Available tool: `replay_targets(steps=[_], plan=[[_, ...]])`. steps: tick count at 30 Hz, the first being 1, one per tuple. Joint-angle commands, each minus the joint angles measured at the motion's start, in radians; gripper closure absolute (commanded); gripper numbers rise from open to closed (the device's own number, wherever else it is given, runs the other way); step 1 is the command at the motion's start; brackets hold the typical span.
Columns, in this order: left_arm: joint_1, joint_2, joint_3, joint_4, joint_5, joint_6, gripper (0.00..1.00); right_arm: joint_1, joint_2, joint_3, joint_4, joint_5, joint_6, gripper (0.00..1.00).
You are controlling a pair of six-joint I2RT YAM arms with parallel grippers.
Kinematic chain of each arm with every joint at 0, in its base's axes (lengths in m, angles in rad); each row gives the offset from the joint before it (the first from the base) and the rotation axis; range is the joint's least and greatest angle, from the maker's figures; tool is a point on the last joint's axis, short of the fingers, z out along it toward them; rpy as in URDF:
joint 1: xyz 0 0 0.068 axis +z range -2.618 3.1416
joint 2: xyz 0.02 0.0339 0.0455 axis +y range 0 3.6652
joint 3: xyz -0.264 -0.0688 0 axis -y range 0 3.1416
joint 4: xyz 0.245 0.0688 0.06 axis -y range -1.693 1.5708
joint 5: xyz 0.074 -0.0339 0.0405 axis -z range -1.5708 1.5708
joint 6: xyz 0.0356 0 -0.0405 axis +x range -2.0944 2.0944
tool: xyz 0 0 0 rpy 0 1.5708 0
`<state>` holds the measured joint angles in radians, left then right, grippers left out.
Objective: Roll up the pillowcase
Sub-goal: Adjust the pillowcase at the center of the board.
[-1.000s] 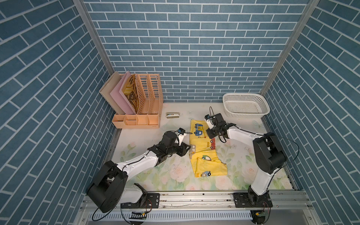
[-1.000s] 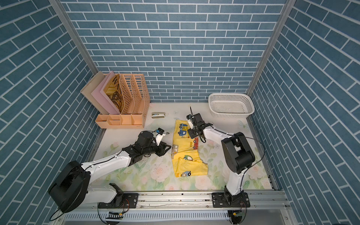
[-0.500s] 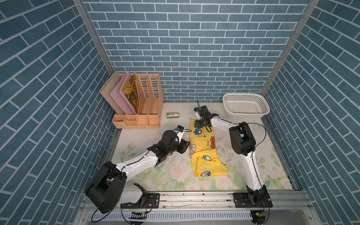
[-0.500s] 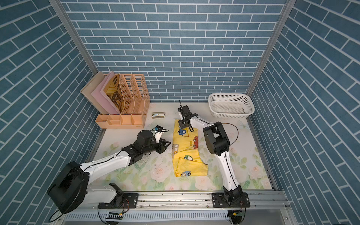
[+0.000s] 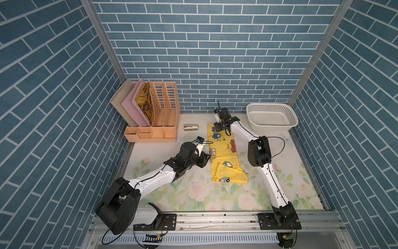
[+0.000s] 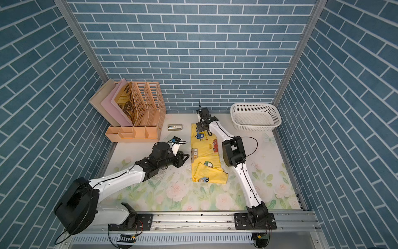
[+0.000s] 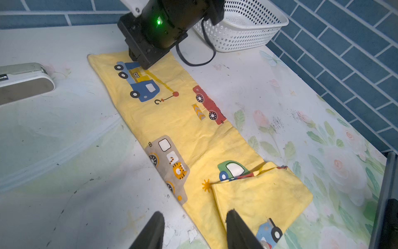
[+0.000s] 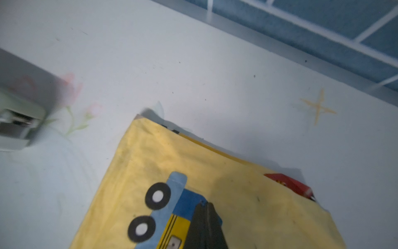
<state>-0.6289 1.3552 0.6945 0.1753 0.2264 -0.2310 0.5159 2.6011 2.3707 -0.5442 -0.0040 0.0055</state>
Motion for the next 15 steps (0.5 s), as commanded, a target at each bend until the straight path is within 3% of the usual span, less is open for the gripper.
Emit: replay_targets(steps=[1, 4, 7, 10, 13, 15], plan=[[-0.003, 0.028, 0.035, -0.03, 0.022, 0.005, 0.5, 0.009, -0.289, -0.142, -0.045, -0.101, -0.095, 0.95], [-0.002, 0.02, -0.003, 0.013, 0.112, -0.03, 0.49, 0.033, -0.738, -0.756, 0.244, -0.077, -0.088, 0.89], [-0.003, 0.046, -0.023, 0.038, 0.226, -0.062, 0.45, 0.033, -1.11, -1.234, 0.441, -0.09, -0.015, 0.64], [-0.003, 0.044, -0.042, 0.042, 0.243, -0.08, 0.45, 0.049, -1.27, -1.406, 0.313, -0.201, -0.006, 0.39], [0.01, 0.003, -0.065, 0.083, 0.206, -0.087, 0.39, 0.098, -1.254, -1.443, 0.103, -0.216, 0.014, 0.32], [0.017, 0.054, -0.032, 0.06, 0.18, -0.061, 0.45, 0.108, -1.185, -1.416, 0.0, -0.228, 0.027, 0.32]])
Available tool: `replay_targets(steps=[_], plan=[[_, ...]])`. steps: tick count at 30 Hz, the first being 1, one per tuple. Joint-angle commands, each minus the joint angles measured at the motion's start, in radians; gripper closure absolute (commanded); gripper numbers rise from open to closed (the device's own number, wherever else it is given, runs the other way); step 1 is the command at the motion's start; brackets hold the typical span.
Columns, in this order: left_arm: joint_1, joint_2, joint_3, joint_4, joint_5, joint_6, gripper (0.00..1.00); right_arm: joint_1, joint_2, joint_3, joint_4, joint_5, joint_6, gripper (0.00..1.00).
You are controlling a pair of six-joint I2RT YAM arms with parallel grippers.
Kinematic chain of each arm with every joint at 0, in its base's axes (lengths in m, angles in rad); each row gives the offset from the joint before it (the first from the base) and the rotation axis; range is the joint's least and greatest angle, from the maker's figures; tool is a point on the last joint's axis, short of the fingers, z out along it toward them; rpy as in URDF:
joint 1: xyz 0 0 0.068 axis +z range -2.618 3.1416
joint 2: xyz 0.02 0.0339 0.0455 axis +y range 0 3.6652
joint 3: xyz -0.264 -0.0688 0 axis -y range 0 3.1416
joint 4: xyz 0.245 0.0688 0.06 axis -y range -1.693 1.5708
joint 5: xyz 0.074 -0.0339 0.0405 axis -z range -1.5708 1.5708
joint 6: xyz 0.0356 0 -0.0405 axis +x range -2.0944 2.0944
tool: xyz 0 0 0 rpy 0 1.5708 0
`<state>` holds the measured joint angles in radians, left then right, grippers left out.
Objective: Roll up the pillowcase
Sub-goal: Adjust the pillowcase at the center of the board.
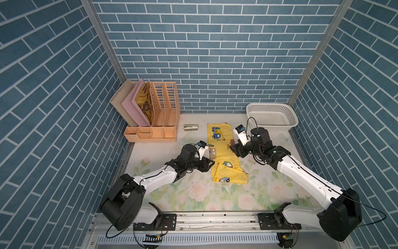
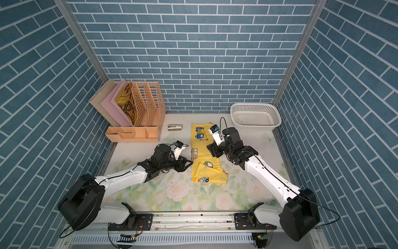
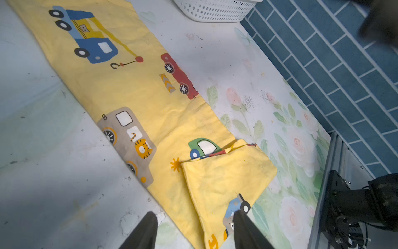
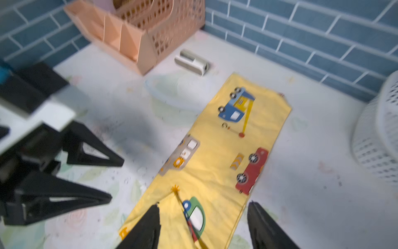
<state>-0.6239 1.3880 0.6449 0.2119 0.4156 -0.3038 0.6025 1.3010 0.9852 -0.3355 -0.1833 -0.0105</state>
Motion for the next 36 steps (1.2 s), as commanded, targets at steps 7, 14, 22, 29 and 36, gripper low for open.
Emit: replay_targets(steps=[7, 14, 22, 29, 36], plan=[[0.009, 0.27, 0.232, -0.019, -0.117, 0.051, 0.73, 0.052, 0.246, 0.027, -0.24, -0.047, -0.04, 0.36], [0.012, 0.484, 0.495, -0.156, -0.152, 0.136, 0.88, 0.119, 0.349, 0.035, -0.223, 0.046, -0.067, 0.34], [0.017, 0.671, 0.68, -0.243, -0.228, 0.177, 0.9, 0.116, 0.376, 0.069, -0.162, 0.136, -0.075, 0.33], [0.031, 0.788, 0.789, -0.274, -0.26, 0.198, 0.95, 0.09, 0.348, 0.079, -0.166, 0.082, -0.085, 0.32], [0.075, 0.882, 0.887, -0.278, -0.234, 0.201, 0.95, 0.062, 0.346, 0.06, -0.18, 0.047, -0.095, 0.31]])
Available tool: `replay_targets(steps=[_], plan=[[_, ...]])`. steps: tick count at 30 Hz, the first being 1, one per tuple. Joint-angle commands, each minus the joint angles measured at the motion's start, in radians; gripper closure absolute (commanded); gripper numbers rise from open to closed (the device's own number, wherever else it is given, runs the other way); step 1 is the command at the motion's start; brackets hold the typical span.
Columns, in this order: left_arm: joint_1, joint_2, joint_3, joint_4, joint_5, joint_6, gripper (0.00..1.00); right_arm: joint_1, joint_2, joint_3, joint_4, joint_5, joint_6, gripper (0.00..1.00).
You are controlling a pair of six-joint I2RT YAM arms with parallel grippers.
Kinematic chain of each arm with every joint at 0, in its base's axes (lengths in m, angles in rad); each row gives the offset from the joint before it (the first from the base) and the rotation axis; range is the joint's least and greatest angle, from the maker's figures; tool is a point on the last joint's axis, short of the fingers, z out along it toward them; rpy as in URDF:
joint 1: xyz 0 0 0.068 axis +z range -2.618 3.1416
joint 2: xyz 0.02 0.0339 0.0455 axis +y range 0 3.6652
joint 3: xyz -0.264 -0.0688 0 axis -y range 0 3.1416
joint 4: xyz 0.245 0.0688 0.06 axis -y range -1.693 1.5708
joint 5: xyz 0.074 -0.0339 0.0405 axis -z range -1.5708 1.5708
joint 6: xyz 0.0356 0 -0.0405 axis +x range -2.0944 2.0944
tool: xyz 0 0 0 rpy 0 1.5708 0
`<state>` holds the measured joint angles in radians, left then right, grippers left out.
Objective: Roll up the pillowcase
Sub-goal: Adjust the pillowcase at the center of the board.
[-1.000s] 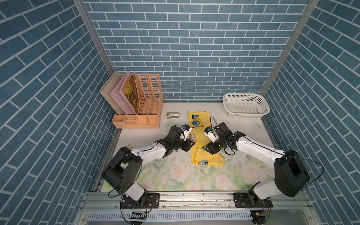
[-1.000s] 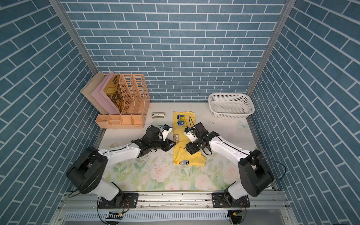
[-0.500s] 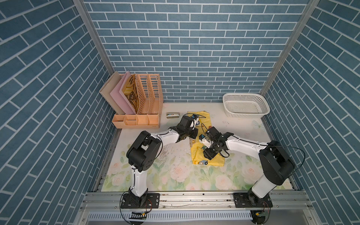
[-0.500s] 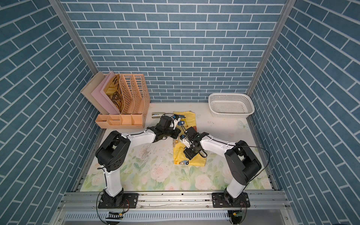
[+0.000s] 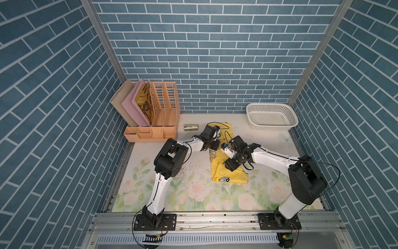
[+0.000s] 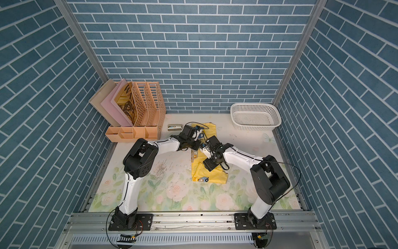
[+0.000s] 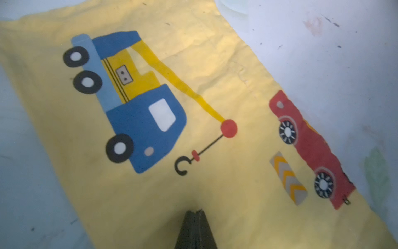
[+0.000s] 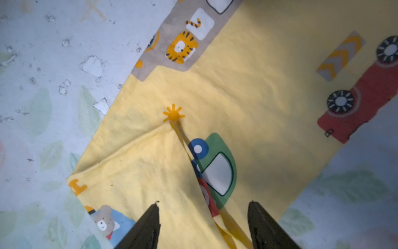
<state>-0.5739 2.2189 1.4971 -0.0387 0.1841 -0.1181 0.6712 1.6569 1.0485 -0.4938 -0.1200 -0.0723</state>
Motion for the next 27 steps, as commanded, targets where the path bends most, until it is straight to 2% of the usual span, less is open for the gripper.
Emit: replay_targets(steps=[1, 9, 17, 19, 24, 27], plan=[[0.029, 0.066, 0.05, -0.03, 0.003, 0.016, 0.96, -0.007, 0.001, -0.001, -0.028, -0.014, -0.041, 0.31], [0.065, 0.14, 0.13, -0.03, 0.036, 0.018, 0.97, -0.007, 0.073, 0.045, -0.028, -0.075, -0.1, 0.32], [0.069, 0.121, 0.099, -0.004, 0.039, 0.018, 0.98, -0.009, 0.192, 0.095, -0.002, -0.094, -0.128, 0.36], [0.068, 0.119, 0.088, 0.005, 0.043, 0.015, 0.98, -0.009, 0.208, 0.092, 0.0, -0.098, -0.131, 0.43], [0.069, 0.115, 0.072, 0.02, 0.046, 0.011, 0.99, -0.009, 0.176, 0.058, 0.018, -0.113, -0.134, 0.74], [0.068, 0.114, 0.072, 0.02, 0.047, 0.008, 1.0, -0.009, 0.147, 0.039, 0.03, -0.118, -0.137, 0.88]])
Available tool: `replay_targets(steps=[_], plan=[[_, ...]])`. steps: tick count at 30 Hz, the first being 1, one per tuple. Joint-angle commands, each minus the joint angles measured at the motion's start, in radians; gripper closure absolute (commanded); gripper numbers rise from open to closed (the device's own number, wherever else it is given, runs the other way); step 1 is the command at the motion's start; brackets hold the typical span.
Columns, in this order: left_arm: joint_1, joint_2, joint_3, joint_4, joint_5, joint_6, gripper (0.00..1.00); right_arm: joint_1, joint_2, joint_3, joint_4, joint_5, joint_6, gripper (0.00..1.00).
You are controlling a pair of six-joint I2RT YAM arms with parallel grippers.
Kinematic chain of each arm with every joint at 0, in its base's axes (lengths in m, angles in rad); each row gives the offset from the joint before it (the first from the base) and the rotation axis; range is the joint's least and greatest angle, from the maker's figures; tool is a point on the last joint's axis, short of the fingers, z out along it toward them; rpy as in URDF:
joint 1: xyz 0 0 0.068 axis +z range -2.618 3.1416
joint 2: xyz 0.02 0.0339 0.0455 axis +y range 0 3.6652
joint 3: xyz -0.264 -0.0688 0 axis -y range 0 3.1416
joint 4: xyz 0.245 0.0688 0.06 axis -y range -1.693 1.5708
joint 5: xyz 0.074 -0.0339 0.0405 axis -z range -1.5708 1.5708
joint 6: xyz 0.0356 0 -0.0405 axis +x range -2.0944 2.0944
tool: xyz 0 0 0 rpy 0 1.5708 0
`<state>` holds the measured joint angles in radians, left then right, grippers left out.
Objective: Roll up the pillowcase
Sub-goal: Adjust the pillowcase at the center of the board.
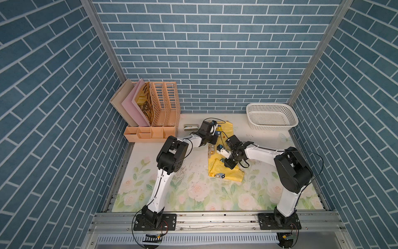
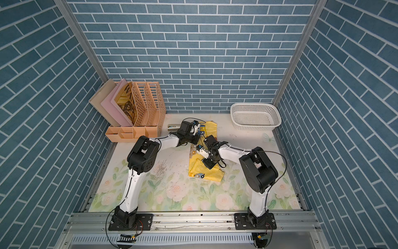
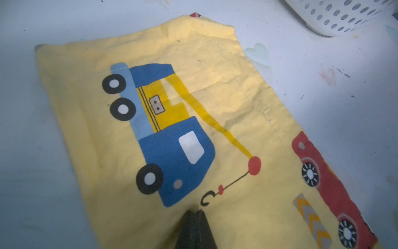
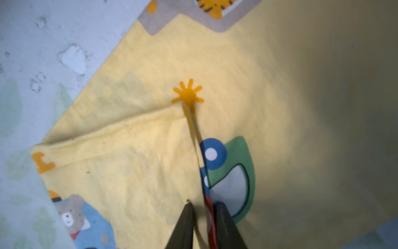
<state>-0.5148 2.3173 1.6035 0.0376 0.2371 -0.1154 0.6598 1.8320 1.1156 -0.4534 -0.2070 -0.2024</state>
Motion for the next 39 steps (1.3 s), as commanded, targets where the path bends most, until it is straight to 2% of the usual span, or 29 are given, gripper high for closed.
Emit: replay_targets(steps=[1, 3, 8, 12, 20, 25, 29, 33, 35, 36, 37, 39], plan=[[0.01, 0.016, -0.035, -0.056, -0.006, 0.004, 1.0, 0.003, -0.035, -0.03, -0.011, -0.031, -0.01, 0.94], [0.009, 0.016, -0.037, -0.056, -0.01, 0.002, 1.0, 0.003, -0.051, -0.031, -0.01, -0.025, -0.011, 1.0], [0.01, 0.018, -0.034, -0.056, -0.02, -0.007, 1.0, 0.026, -0.126, -0.04, -0.012, -0.051, -0.013, 1.0], [0.01, 0.018, -0.029, -0.055, -0.03, -0.01, 1.0, 0.083, -0.19, -0.046, -0.037, -0.062, 0.011, 1.0], [0.01, 0.014, -0.027, -0.058, -0.035, -0.017, 1.0, 0.208, -0.283, -0.153, -0.013, -0.199, 0.121, 1.0], [0.01, 0.012, -0.028, -0.06, -0.035, -0.02, 1.0, 0.291, -0.284, -0.181, -0.003, -0.229, 0.156, 1.0], [0.01, 0.011, -0.029, -0.062, -0.039, -0.021, 1.0, 0.307, -0.3, -0.182, -0.017, -0.194, 0.167, 1.0], [0.009, 0.015, -0.02, -0.071, -0.042, -0.017, 1.0, 0.321, -0.298, -0.183, -0.022, -0.272, 0.166, 1.0], [0.01, 0.012, -0.022, -0.07, -0.044, -0.018, 1.0, 0.351, -0.273, -0.173, -0.029, -0.273, 0.162, 0.91], [0.009, 0.012, -0.024, -0.07, -0.045, -0.018, 1.0, 0.361, -0.264, -0.169, -0.03, -0.267, 0.163, 0.91], [0.009, 0.009, -0.026, -0.068, -0.046, -0.02, 1.0, 0.369, -0.261, -0.167, -0.024, -0.254, 0.165, 0.98], [0.01, 0.004, -0.028, -0.067, -0.05, -0.02, 1.0, 0.373, -0.264, -0.171, -0.009, -0.217, 0.174, 1.0]])
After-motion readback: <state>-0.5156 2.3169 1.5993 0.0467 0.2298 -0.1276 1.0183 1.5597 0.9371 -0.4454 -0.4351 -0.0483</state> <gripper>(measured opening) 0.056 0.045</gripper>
